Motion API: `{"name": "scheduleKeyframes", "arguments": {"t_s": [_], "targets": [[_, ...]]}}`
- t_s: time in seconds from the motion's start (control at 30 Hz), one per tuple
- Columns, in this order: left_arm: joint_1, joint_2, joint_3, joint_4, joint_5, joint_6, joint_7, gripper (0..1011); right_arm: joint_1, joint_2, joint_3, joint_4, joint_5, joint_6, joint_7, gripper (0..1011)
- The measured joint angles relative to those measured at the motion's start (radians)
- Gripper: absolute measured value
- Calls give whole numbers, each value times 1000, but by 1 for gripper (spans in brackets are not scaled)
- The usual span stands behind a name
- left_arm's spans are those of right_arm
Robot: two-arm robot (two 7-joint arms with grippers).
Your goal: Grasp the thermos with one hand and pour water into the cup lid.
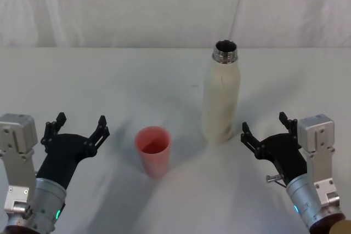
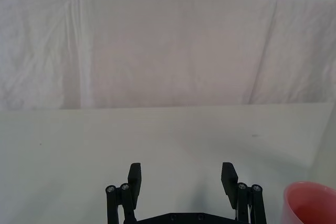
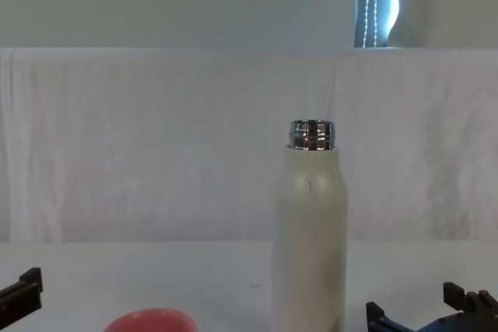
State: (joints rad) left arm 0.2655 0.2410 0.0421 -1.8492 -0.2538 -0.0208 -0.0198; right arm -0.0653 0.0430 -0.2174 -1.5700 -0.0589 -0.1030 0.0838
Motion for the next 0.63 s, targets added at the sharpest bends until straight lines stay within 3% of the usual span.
{"name": "scheduleKeyframes", "arguments": {"t_s": [0.63], "targets": [[0,0,0,0,0,0,0,1001,0,0,0,0,0,0,0,1001]]}}
